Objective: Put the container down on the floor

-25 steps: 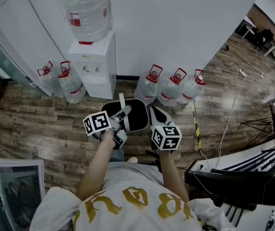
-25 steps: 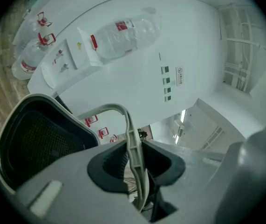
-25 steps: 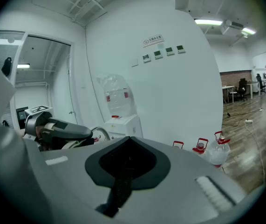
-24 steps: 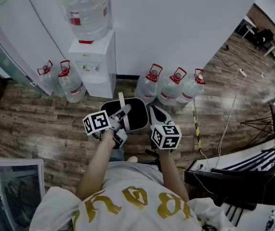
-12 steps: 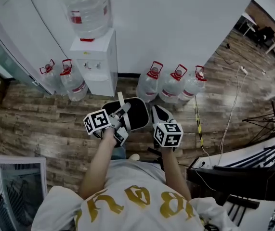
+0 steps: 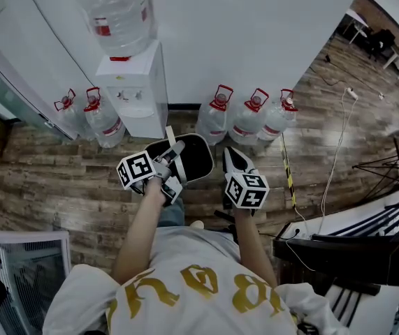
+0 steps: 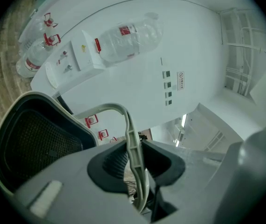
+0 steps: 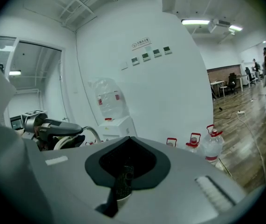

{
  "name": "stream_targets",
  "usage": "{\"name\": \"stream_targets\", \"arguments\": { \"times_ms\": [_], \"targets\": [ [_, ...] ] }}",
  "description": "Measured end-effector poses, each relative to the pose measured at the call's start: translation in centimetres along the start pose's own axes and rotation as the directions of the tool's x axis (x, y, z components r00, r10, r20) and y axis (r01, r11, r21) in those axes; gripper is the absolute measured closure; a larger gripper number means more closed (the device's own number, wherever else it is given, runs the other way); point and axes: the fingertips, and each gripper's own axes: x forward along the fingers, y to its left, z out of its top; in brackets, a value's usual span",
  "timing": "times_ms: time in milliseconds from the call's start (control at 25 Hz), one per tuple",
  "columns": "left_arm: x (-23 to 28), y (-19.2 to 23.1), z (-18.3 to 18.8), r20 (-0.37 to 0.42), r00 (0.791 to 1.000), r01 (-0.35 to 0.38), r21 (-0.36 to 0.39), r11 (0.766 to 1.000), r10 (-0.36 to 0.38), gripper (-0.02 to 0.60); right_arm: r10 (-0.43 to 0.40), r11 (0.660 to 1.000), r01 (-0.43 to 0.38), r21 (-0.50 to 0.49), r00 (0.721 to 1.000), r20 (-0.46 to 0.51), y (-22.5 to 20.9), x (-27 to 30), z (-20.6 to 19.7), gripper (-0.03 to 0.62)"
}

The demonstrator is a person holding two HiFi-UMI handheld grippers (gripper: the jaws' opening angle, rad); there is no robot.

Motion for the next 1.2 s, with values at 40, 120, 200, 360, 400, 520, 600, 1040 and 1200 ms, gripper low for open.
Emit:
{"name": "stream_targets", "arguments": {
  "times_ms": [40,120,200,360,400,520,600,1040,1200],
  "targets": [
    [0.2,0.1,0.3,-0.001,1.000,0.001,0.000,1.000,-0.001,0.491,-0.003,1.000,0.003,0.000,1.000,-0.003,-0.1,0.2,0.0,0.565],
    [0.7,0.2,0.8,-0.003,1.000,0.003,-0.001,1.000,-0.003,0.491,-0.009,1.000,0.009,-0.006,1.000,-0.011,-0.3,0.9,0.1,0.565],
    [1.3,0.6,1.3,-0.006,1.000,0.001,-0.005,1.000,-0.002,0.491,-0.012,1.000,0.012,-0.015,1.000,-0.024,-0.5,1.7,0.0,0.565],
    [2.8,2.1,3.0,-0.005,1.000,0.000,-0.033,0.999,0.000,0.491,-0.018,1.000,0.017,-0.021,0.999,-0.047,-1.0,4.4,-0.1,0.565],
    [3.3,2.7,3.7,-0.004,1.000,-0.002,-0.044,0.999,0.002,0.491,-0.022,1.000,0.021,-0.022,0.998,-0.054,-1.2,5.3,-0.1,0.565],
    [5.5,4.3,6.2,-0.008,1.000,-0.006,-0.065,0.998,0.006,0.491,-0.036,0.999,0.034,-0.019,0.996,-0.077,-2.1,8.7,0.1,0.565],
    [7.1,5.4,8.0,-0.018,1.000,-0.012,-0.068,0.998,0.011,0.491,-0.041,0.999,0.040,-0.018,0.994,-0.096,-2.4,11.2,0.2,0.565],
    [15.9,9.8,17.5,-0.104,0.995,-0.005,-0.082,0.997,-0.003,0.492,-0.092,0.996,0.090,-0.020,0.986,-0.140,-3.8,24.5,3.2,0.565],
    [18.2,10.7,20.2,-0.102,0.995,0.005,-0.072,0.997,-0.012,0.492,-0.114,0.993,0.110,-0.041,0.983,-0.140,-4.5,27.4,4.4,0.565]
  ]
}}
